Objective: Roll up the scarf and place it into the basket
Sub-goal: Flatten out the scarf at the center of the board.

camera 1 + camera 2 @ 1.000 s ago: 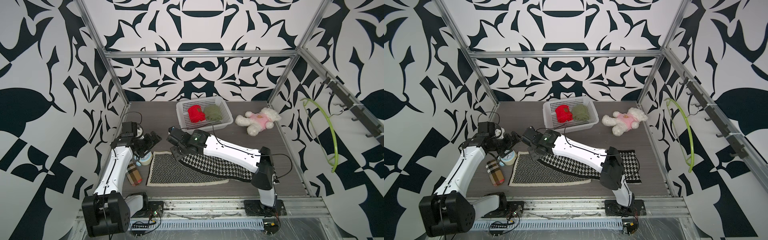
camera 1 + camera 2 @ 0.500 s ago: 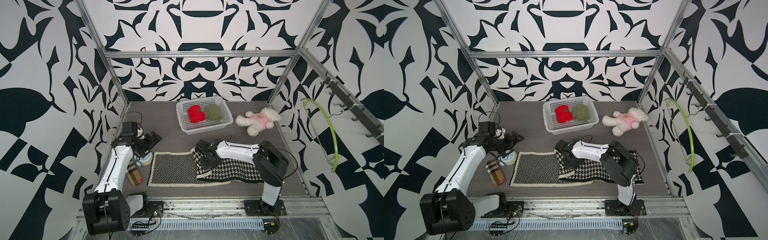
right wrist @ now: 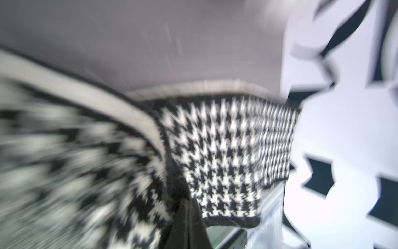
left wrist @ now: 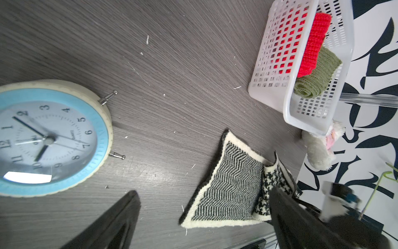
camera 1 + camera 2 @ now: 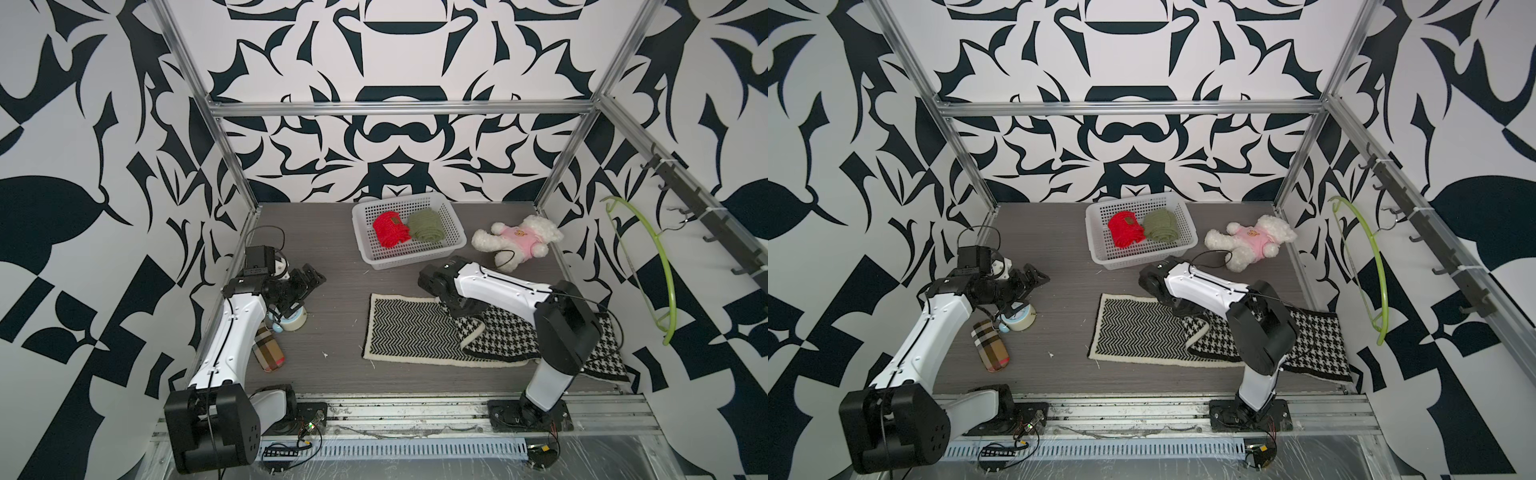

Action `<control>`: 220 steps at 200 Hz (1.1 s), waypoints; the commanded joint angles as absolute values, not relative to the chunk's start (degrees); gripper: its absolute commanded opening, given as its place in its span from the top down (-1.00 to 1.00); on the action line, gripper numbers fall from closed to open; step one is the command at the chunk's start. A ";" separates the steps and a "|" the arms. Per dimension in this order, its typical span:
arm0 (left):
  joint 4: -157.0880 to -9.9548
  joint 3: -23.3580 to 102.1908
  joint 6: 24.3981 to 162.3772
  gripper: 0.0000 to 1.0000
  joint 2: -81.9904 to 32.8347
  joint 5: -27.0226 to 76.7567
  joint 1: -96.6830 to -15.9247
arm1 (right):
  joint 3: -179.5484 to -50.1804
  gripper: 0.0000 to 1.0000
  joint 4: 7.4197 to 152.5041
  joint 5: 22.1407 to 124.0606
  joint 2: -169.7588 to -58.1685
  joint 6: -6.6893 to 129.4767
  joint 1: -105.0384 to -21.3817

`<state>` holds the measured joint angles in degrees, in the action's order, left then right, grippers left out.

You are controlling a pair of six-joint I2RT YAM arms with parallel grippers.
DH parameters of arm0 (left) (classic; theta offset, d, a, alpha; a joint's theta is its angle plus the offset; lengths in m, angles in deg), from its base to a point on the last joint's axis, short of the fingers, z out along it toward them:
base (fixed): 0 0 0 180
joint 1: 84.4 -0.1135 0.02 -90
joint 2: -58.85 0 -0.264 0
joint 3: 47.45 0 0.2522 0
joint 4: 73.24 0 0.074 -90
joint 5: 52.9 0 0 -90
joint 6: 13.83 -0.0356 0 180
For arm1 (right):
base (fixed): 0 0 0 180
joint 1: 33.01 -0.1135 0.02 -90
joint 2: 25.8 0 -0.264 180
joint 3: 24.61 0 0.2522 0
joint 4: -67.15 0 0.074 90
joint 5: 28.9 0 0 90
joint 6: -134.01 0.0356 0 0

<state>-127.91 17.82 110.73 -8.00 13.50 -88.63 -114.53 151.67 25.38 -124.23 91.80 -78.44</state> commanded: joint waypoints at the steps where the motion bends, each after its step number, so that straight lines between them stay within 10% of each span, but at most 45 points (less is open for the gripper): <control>1: -127.63 16.41 110.61 -0.98 -6.80 12.41 -88.81 | -124.31 1.00 155.22 20.26 -118.79 87.38 -84.41; 135: -127.77 17.11 110.06 -0.98 -7.37 12.30 -88.80 | -158.60 1.00 158.01 26.10 -121.15 76.76 -89.45; 220: -128.47 17.38 109.04 -0.98 -7.47 12.71 -88.82 | -149.78 1.00 143.05 40.11 -131.63 80.09 -90.72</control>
<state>-127.54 17.29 110.32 -7.63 13.02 -88.63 -148.22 149.03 37.22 -129.15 78.93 -90.22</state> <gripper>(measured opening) 0.992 0.050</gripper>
